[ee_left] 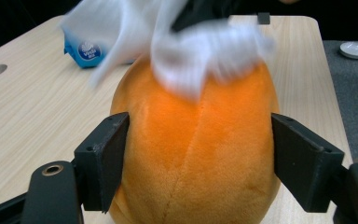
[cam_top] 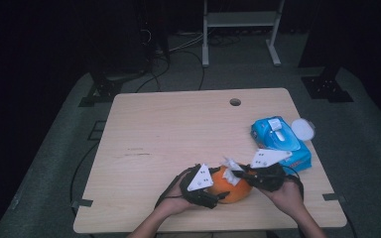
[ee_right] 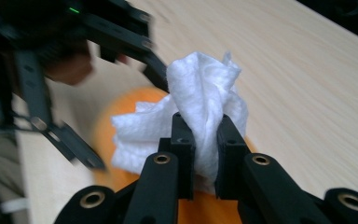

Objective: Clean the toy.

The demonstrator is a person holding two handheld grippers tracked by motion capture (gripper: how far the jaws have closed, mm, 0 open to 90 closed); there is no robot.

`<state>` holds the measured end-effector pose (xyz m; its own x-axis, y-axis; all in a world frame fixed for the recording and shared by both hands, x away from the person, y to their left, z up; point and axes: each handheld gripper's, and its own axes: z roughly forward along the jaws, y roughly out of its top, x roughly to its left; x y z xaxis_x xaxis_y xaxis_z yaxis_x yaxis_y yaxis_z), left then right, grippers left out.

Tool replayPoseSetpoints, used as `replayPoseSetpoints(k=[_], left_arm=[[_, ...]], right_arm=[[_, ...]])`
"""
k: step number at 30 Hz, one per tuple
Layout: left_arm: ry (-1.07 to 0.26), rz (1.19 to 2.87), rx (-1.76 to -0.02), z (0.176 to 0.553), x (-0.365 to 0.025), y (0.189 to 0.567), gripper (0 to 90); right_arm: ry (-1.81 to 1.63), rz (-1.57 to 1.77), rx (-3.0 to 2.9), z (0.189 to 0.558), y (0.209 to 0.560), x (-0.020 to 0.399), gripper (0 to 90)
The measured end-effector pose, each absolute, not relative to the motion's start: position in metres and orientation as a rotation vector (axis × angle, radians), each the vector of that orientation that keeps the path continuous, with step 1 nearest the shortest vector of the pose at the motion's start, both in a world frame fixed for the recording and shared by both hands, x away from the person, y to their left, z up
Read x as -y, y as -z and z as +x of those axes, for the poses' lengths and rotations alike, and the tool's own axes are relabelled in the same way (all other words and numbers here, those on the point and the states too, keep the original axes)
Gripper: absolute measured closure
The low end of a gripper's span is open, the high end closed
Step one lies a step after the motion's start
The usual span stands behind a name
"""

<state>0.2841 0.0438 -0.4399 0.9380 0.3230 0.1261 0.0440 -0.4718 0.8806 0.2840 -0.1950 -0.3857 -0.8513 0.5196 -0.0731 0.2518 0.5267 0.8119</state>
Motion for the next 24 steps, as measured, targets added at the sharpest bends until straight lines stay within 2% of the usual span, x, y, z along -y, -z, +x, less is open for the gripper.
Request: replayPoseSetpoints(k=[5,9,10,12,14,19,20,23,24], left_arm=[[-0.310,2.043,-0.285,0.288,-0.045,0.440,23.5],[-0.288,2.043,-0.316,0.287,-0.040,0.440,11.1],[-0.300,2.047,-0.305,0.286,-0.041,0.440,11.4],[-0.303,2.045,-0.288,0.287,-0.045,0.439,19.1],[-0.294,2.047,-0.287,0.290,-0.049,0.440,22.4],[-0.256,2.040,-0.317,0.298,-0.058,0.443,23.7],[-0.250,2.036,-0.326,0.298,-0.058,0.442,22.9],[-0.261,2.042,-0.335,0.295,-0.050,0.438,11.8],[-0.265,2.036,-0.333,0.293,-0.047,0.437,10.7]], right_arm=[[-1.268,0.688,-2.440,0.282,0.384,0.206,80.1],[-1.323,0.592,-2.500,0.275,0.384,0.186,80.0],[-1.305,0.573,-2.506,0.274,0.385,0.182,80.0],[-1.297,0.569,-2.509,0.276,0.386,0.183,80.0],[-1.300,0.604,-2.495,0.280,0.386,0.192,80.0],[-1.277,0.719,-2.442,0.290,0.390,0.221,80.0],[-1.279,0.737,-2.435,0.290,0.391,0.225,80.0],[-1.280,0.737,-2.430,0.287,0.391,0.221,80.0],[-1.290,0.720,-2.433,0.286,0.391,0.217,80.0]])
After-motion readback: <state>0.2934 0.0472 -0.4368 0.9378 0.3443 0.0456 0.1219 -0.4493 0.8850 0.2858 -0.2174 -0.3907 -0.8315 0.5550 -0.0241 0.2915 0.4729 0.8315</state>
